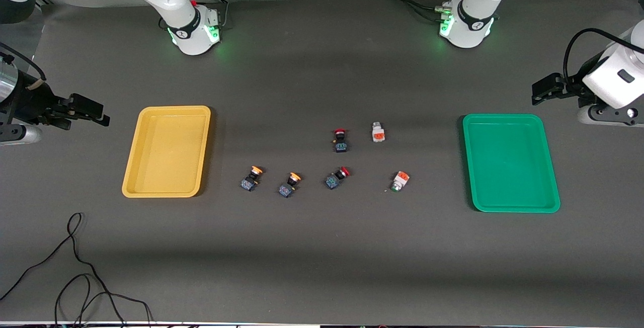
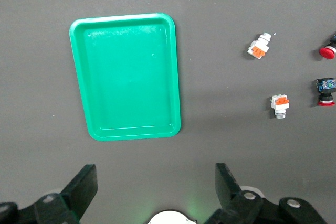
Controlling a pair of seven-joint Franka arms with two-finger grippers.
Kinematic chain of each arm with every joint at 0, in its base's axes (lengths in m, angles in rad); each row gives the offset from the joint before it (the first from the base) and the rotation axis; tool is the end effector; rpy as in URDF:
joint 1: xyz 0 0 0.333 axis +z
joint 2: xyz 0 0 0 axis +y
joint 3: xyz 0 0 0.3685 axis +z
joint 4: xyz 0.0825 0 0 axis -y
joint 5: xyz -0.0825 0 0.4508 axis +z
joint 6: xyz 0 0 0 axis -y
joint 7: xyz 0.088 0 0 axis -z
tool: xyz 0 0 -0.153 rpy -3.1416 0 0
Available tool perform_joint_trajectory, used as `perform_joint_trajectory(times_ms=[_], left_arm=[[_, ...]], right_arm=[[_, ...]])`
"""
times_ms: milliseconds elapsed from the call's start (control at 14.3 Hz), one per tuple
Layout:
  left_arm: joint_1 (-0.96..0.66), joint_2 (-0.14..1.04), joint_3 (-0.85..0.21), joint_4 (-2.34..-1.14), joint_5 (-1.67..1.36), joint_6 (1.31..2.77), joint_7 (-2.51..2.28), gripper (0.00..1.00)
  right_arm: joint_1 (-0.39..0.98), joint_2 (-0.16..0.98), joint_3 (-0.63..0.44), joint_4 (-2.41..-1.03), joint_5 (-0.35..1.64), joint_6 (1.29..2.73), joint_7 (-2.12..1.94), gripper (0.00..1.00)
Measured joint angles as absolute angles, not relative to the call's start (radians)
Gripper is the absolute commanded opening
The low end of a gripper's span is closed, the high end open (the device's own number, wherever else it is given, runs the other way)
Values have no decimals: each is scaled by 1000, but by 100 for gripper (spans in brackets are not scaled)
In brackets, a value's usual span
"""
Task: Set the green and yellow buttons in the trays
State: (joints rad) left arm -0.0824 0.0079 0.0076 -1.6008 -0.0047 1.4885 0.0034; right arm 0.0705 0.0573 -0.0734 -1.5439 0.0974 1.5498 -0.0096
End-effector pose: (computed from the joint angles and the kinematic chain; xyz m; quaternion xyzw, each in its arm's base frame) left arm 0.6063 -0.0462 0.6037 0.9974 -0.0391 -0.0601 0.0002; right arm 0.6366 0.0144 0.6084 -0.9986 -0.0031 0.0253 0.0467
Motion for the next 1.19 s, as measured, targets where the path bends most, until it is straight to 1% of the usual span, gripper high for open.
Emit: perform_joint_trajectory(times_ms=[839, 1188], left_arm=[[-82, 12, 8, -1602, -5, 1489, 3, 100], [-86, 18, 7, -1621, -5, 1506, 4, 100]], right_arm=[[68, 58, -78, -1544, 86, 1545, -10, 99], [84, 106, -71, -1558, 86, 1529, -10, 99]])
